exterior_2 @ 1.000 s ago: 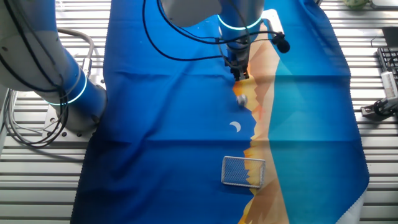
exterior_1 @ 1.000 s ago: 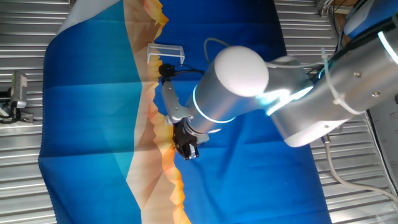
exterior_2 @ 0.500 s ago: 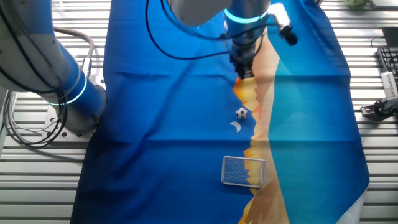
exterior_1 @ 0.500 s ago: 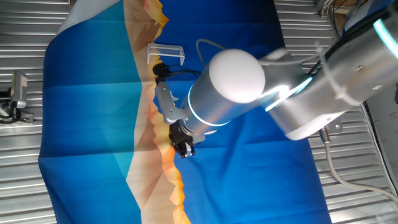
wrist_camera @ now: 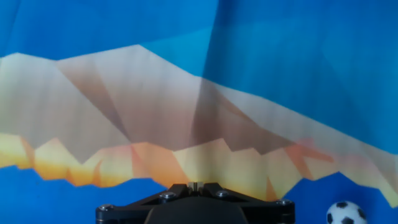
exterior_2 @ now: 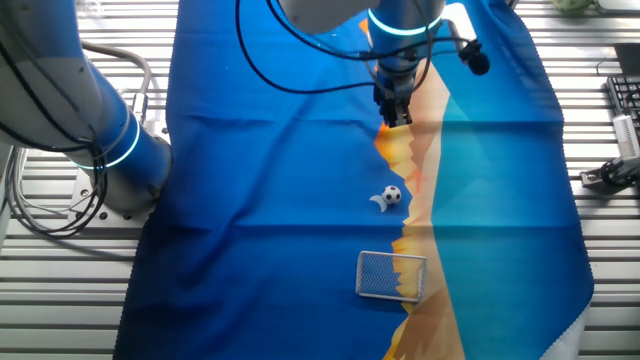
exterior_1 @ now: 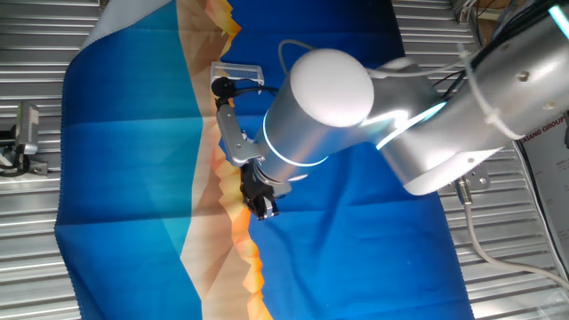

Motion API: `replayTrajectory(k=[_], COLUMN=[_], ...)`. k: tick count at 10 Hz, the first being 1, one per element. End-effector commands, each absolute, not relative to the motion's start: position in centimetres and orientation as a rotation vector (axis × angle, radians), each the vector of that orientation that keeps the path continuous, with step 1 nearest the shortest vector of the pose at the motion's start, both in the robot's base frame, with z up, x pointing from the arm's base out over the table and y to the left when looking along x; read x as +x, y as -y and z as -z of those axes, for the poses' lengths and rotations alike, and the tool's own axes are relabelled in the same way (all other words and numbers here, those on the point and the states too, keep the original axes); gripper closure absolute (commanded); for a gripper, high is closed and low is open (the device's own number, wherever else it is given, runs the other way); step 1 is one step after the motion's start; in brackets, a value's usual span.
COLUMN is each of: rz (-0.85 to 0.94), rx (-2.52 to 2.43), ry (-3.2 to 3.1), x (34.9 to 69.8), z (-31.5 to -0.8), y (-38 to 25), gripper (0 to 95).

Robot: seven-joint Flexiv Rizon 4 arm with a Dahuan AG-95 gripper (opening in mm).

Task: Push the soccer ball into the goal

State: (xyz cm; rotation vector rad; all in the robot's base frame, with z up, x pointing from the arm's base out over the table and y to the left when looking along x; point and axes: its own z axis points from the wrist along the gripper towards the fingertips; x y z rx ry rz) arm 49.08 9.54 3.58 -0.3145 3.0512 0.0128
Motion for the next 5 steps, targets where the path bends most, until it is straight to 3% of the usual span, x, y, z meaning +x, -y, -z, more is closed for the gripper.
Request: replayTrajectory(k=[1, 5], rz=[-0.020, -0.034], rx=[-0.315, -0.322], ry=[-3.052, -3.048], x=[48.8, 48.4], z=[-4.2, -3.8], y=[-9.3, -8.1], gripper=[95.0, 95.0])
